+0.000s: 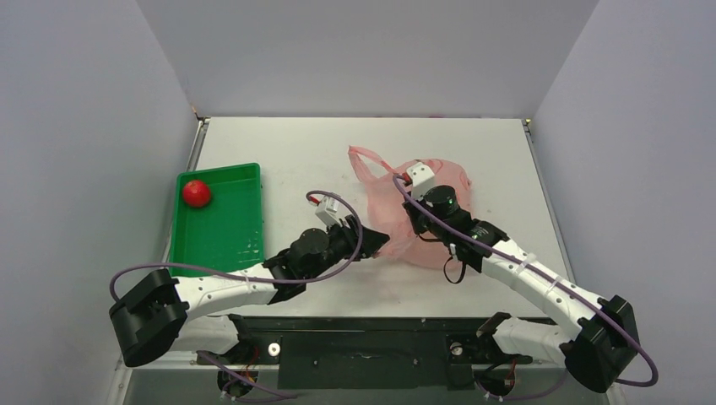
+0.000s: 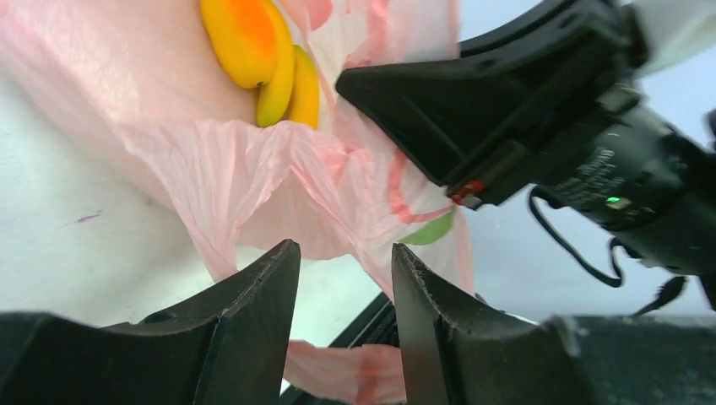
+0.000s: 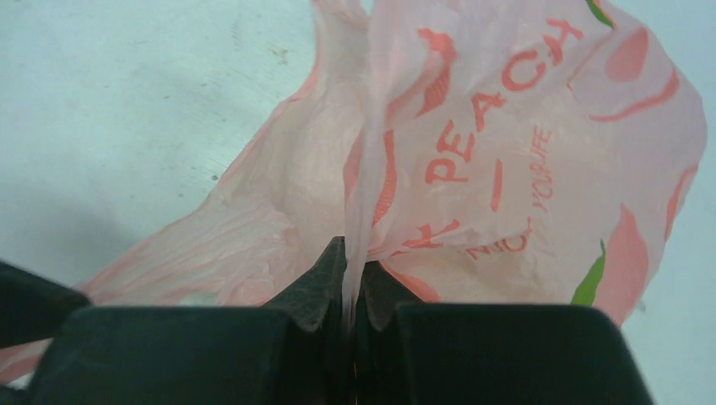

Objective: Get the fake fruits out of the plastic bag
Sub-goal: Adjust the plastic bag at the center of the board.

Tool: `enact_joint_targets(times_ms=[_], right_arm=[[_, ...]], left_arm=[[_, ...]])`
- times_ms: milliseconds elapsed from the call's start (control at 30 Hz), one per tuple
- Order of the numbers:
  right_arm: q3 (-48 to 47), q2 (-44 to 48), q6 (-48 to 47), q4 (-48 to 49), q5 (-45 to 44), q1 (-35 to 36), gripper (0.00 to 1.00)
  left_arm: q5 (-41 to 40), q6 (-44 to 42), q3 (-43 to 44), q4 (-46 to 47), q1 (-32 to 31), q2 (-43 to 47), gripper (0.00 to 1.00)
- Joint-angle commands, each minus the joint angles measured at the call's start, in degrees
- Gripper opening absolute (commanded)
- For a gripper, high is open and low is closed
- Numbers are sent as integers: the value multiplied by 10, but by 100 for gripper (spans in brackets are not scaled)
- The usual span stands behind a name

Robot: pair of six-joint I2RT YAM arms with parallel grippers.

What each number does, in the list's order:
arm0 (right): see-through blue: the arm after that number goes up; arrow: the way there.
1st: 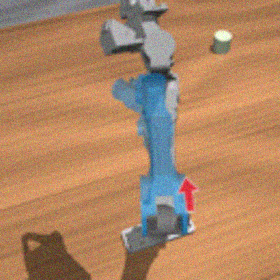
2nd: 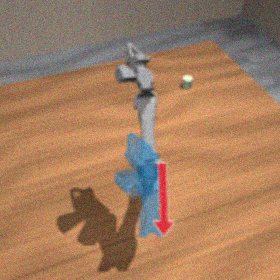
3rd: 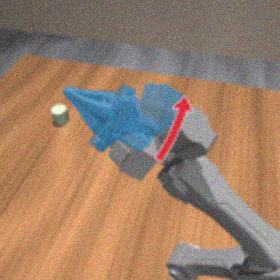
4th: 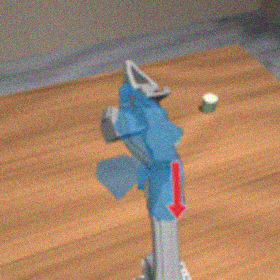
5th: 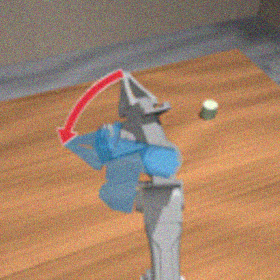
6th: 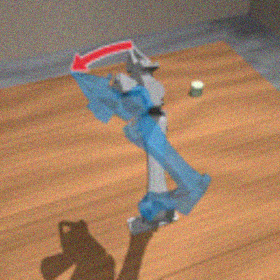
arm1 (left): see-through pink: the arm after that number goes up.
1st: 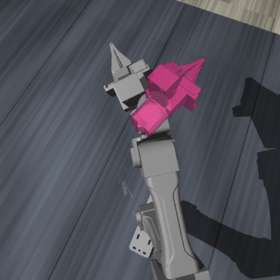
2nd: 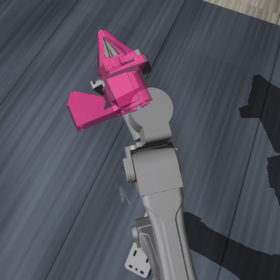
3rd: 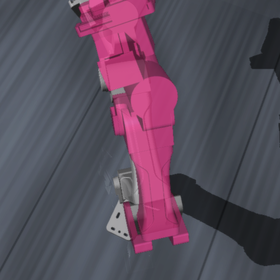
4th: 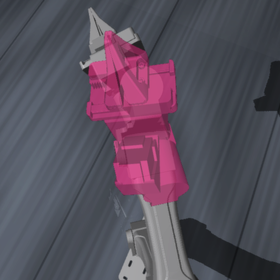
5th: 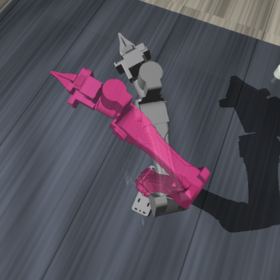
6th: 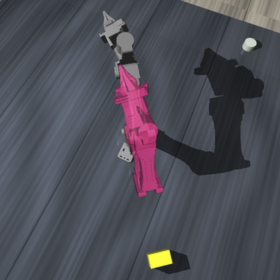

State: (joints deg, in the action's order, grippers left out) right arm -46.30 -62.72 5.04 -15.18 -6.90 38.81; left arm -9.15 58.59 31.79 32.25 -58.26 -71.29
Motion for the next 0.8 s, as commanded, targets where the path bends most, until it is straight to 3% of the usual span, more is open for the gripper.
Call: enact_joint_targets(times_ms=[0, 133, 400, 567, 667, 767], right_arm=[[-32, -3, -108, 31, 137, -6, 0], [-18, 43, -80, -12, 154, -7, 0], [56, 143, 203, -148, 140, -21, 0], [136, 199, 211, -55, 203, -39, 0], [142, 178, 195, -1, 254, -48, 0], [141, 153, 177, 13, 287, -68, 0]], left_arm=[[-18, -14, -3, -17, 15, 7, 42], [-24, -19, -4, -18, 21, 11, 42], [6, -9, 18, 14, 28, -40, 43], [31, 40, 30, 105, 25, -135, 43], [22, 93, 29, 173, 12, -191, 43], [-25, 113, 31, 177, -7, -210, 44]])
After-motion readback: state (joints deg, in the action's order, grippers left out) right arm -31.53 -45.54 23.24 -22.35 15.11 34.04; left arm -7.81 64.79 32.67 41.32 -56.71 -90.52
